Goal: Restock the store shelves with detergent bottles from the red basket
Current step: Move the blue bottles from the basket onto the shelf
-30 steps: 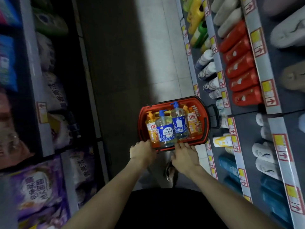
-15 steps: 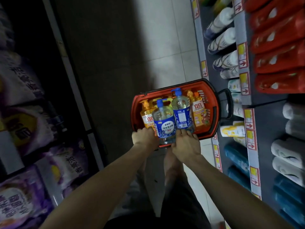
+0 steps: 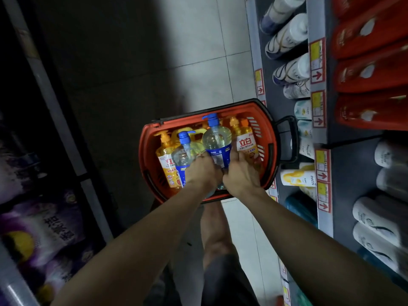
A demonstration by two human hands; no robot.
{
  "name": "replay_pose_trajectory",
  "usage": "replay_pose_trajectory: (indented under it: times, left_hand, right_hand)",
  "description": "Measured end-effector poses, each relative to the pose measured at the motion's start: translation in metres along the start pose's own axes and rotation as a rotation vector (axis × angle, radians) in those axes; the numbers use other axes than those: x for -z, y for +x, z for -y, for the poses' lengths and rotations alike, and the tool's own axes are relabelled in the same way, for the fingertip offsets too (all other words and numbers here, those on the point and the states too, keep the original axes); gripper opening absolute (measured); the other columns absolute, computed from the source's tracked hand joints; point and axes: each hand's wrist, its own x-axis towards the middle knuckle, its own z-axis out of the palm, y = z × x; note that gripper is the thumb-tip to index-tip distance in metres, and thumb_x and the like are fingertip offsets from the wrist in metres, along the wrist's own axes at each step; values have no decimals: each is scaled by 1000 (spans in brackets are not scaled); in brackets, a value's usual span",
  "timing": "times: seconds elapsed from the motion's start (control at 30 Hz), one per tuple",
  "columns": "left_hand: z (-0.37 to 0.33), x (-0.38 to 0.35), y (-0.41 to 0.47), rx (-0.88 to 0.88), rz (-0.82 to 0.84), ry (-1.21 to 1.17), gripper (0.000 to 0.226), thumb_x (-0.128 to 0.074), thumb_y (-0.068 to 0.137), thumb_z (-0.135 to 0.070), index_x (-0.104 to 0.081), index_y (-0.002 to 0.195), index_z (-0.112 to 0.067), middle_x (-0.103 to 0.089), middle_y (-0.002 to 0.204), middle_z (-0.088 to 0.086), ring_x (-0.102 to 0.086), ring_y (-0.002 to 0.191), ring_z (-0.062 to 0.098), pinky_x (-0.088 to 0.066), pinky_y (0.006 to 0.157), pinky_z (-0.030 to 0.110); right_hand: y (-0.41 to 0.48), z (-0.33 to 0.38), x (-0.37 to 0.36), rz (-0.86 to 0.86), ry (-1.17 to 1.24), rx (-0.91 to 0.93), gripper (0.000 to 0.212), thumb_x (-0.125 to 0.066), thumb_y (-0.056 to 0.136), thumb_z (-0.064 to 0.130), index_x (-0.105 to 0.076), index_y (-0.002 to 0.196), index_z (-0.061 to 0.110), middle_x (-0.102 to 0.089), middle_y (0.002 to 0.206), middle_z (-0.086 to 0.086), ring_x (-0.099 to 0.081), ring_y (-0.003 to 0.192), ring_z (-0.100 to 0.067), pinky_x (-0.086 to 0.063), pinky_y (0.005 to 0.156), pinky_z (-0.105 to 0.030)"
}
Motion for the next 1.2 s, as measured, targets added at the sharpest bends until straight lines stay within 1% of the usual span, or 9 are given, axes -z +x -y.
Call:
replay_pose_trajectory:
  times: [0.1,0.23,0.3,0.4,0.53,0.63,0.87,1.03,1.2]
  left_hand:
    - [-8,-10,13,122,-12,-261,31,-58,98,-38,-61,108,-9,-70,102,10,-67,85,28,-58,71,38]
    - [-16,-20,24,234,-46,-495,37,-68,87,-37,-67,103,-4,-73,97,14,-66,77,28,-44,54,28]
    - [-18,-23,29,250,-57,-506,35,-73,89,-37,-69,97,-3,-73,92,13,-66,72,26,-47,53,28]
    - [-22,-28,38,271,-40,-499,49,-80,87,-49,-69,99,-3,-73,93,13,-71,79,28,-58,61,34]
    - [-37,-31,43,357,-47,-518,99,-80,70,-78,-56,124,1,-72,112,13,-73,98,34,-60,71,38]
    - [-45,-38,39,420,-127,-542,92,-86,79,-60,-38,134,-4,-65,122,14,-68,110,36,-59,85,41]
    - [-47,-54,38,514,-290,-744,89,-99,68,-42,-37,125,-14,-58,107,6,-65,101,32,-60,92,48]
    - [-41,-57,34,509,-320,-713,88,-99,63,-50,-37,116,-16,-61,100,6,-67,94,35,-62,87,53]
    - [-38,-55,29,463,-306,-712,90,-100,58,-54,-39,114,-18,-64,101,4,-69,92,32,-63,85,51]
  right_hand:
    - [10,-11,-2,24,83,-16,78,-66,95,22,-28,162,10,-47,152,-16,-52,136,-39,-45,108,-46]
    - [18,-24,-10,66,342,-141,58,-64,97,22,-45,153,19,-59,144,-15,-57,131,-39,-46,105,-41]
    - [21,-30,-12,88,452,-201,52,-60,99,20,-49,150,19,-60,144,-15,-56,131,-40,-45,106,-40]
    - [26,-39,-17,113,566,-228,50,-56,99,22,-53,149,27,-61,144,-10,-57,131,-37,-45,106,-39]
    - [30,-48,-18,153,634,-225,53,-51,103,25,-45,156,33,-55,153,-9,-51,139,-36,-41,111,-43]
    - [35,-54,-15,150,659,-208,46,-52,105,30,-52,151,33,-56,151,-8,-53,137,-36,-43,108,-40]
    - [40,-66,-11,173,737,-184,30,-52,107,25,-69,132,25,-65,132,-3,-60,122,-26,-42,94,-31]
    - [40,-73,-15,153,791,-232,28,-57,106,18,-70,131,14,-54,117,2,-53,115,-21,-39,96,-28]
    - [41,-75,-19,72,885,-304,26,-64,100,23,-75,123,15,-71,127,-5,-64,119,-27,-51,103,-35]
